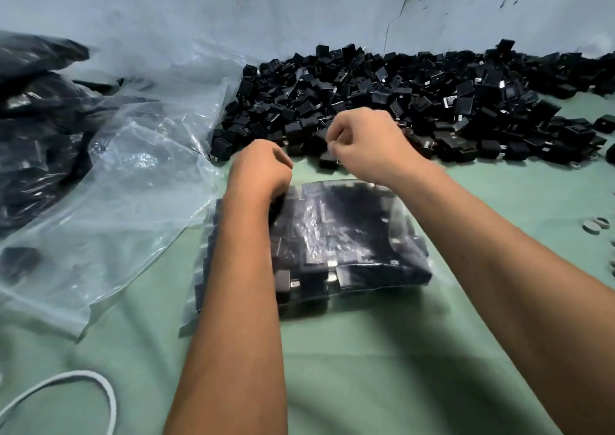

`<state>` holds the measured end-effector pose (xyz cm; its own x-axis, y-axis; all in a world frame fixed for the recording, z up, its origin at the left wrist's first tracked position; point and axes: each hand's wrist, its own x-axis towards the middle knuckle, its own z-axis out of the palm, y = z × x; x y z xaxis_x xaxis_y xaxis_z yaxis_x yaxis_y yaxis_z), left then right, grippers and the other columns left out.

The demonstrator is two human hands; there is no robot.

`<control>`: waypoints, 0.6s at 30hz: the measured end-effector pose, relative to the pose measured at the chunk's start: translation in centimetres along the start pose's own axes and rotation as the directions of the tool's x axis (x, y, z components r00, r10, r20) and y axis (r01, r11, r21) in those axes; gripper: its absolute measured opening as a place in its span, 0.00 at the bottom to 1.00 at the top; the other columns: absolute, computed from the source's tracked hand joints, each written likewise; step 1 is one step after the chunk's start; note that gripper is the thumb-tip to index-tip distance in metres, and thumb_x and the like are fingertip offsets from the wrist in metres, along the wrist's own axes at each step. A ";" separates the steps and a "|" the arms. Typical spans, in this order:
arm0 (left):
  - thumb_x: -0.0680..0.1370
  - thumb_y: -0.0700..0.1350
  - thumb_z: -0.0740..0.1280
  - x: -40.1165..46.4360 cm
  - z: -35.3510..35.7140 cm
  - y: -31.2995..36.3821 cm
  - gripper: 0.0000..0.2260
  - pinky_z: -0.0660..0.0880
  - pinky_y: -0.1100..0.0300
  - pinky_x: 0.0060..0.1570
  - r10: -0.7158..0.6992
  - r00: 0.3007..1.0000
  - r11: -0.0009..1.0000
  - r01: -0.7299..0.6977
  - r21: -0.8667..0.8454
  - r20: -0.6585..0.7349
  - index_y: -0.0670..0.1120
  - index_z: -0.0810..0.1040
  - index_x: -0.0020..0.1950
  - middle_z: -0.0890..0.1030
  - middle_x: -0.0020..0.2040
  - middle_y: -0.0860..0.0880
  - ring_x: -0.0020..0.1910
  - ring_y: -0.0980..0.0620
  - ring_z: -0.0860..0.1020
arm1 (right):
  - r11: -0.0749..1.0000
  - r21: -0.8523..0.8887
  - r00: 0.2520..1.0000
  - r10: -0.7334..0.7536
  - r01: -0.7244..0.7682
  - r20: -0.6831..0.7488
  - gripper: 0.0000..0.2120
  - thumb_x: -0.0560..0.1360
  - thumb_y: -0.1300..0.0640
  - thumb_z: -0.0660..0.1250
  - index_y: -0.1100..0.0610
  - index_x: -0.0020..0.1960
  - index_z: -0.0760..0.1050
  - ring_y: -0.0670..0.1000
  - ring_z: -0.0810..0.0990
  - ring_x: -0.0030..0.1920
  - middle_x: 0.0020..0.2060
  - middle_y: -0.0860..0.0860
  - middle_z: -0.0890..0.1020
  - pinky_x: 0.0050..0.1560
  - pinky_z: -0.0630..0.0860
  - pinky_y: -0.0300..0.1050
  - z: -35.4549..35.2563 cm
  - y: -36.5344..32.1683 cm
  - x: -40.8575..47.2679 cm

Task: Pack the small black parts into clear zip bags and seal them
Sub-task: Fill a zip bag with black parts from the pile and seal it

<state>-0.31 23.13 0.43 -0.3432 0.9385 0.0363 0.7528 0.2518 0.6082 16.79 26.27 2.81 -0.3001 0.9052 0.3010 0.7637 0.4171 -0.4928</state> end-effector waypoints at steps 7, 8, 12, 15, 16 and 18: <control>0.76 0.42 0.66 0.5 -1.8 -2.5 0.15 0.68 0.56 0.53 -0.242 0.938 0.968 0.252 0.008 -0.250 0.47 0.81 0.62 0.81 0.63 0.42 0.65 0.38 0.76 | 0.872 -0.330 0.894 -0.224 0.362 0.387 0.23 0.79 0.62 0.61 0.53 0.73 0.72 0.60 0.71 0.68 0.67 0.56 0.76 0.70 0.69 0.52 7.3 -5.2 5.3; 0.77 0.42 0.65 0.6 -2.0 -2.6 0.16 0.66 0.56 0.52 -0.252 0.929 0.965 0.264 0.009 -0.270 0.48 0.81 0.64 0.81 0.64 0.43 0.66 0.38 0.75 | 0.844 -0.347 0.872 -0.248 0.408 0.423 0.25 0.79 0.62 0.60 0.53 0.75 0.69 0.60 0.69 0.71 0.70 0.56 0.74 0.73 0.65 0.52 7.9 -5.7 6.0; 0.77 0.43 0.66 0.5 -2.4 -2.4 0.16 0.66 0.58 0.52 -0.271 0.913 0.959 0.283 -0.007 -0.306 0.48 0.81 0.64 0.81 0.64 0.44 0.67 0.40 0.75 | 0.734 -0.419 0.775 -0.229 0.535 0.589 0.24 0.81 0.58 0.61 0.50 0.77 0.67 0.58 0.64 0.75 0.75 0.54 0.67 0.76 0.61 0.53 9.9 -6.9 7.5; 0.75 0.41 0.66 0.4 -2.5 -2.1 0.17 0.72 0.55 0.57 -0.276 0.905 0.960 0.274 -0.055 -0.323 0.47 0.81 0.63 0.82 0.63 0.44 0.65 0.39 0.76 | 0.785 -0.411 0.817 -0.199 0.464 0.541 0.16 0.80 0.57 0.66 0.53 0.68 0.75 0.62 0.68 0.69 0.69 0.56 0.68 0.70 0.69 0.58 10.4 -6.9 7.3; 0.75 0.41 0.65 0.3 -2.5 -2.0 0.17 0.73 0.55 0.58 -0.277 0.901 0.961 0.266 -0.081 -0.333 0.47 0.82 0.62 0.82 0.62 0.44 0.65 0.39 0.77 | 0.813 -0.393 0.840 -0.199 0.429 0.505 0.14 0.80 0.57 0.66 0.55 0.65 0.77 0.62 0.70 0.68 0.66 0.57 0.71 0.68 0.72 0.56 10.2 -6.8 7.0; 0.73 0.39 0.64 -0.1 -2.5 -1.6 0.16 0.74 0.54 0.58 -0.260 0.897 0.965 0.230 -0.126 -0.357 0.49 0.83 0.58 0.83 0.60 0.45 0.63 0.39 0.77 | 0.912 -0.271 0.899 -0.185 0.307 0.396 0.11 0.79 0.59 0.66 0.57 0.60 0.80 0.58 0.74 0.64 0.60 0.56 0.78 0.60 0.74 0.47 8.8 -6.1 6.4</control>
<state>-2.92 22.06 1.46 -0.7045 0.6920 0.1577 0.5771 0.4291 0.6949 5.22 30.23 0.55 -0.6378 0.7692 0.0386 0.7593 0.6364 -0.1357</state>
